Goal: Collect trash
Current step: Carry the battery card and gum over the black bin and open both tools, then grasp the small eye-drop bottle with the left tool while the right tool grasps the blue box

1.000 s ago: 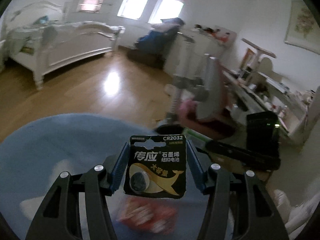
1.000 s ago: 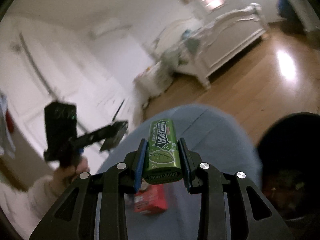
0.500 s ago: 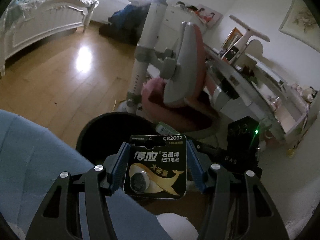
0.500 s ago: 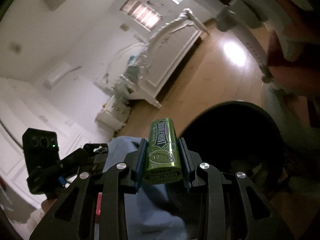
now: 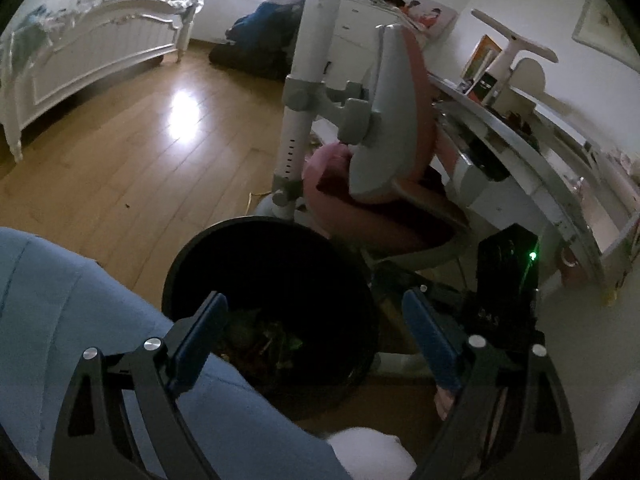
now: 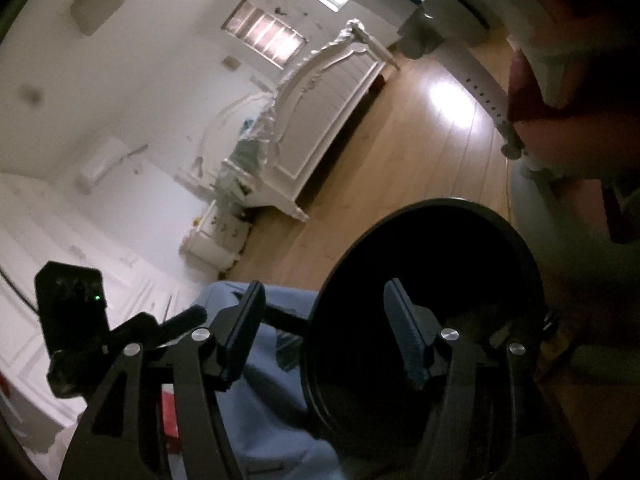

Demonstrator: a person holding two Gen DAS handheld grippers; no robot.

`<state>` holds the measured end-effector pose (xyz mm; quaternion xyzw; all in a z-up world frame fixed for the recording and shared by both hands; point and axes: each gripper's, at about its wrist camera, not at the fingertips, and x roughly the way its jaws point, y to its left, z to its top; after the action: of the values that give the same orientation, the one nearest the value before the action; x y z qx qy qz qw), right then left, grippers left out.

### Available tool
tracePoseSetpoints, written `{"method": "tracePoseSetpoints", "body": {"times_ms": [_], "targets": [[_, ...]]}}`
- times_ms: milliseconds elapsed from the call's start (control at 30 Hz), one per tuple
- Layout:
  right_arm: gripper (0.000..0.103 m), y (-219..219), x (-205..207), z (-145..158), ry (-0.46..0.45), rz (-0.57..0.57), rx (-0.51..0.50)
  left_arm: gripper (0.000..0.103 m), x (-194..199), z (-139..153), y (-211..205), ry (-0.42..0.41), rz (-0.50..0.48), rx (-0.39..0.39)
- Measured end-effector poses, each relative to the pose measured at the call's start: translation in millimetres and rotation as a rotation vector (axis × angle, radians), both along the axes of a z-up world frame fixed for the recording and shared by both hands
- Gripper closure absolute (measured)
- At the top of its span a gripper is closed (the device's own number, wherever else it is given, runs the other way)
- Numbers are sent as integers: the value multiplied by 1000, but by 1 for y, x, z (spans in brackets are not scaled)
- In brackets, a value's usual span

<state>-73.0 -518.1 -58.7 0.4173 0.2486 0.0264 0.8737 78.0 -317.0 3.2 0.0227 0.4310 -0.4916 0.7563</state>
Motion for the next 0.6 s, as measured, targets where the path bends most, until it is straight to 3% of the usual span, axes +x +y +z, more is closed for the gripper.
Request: {"method": "tracePoseSetpoints", "body": {"times_ms": [300,600], "targets": [[41,66,0,38,-15,97,-93,14,-28,31,74,-41,38,-59],[35,187,23,79,-30,347,-240,12,-34,30,231,-96,264,-16]]}}
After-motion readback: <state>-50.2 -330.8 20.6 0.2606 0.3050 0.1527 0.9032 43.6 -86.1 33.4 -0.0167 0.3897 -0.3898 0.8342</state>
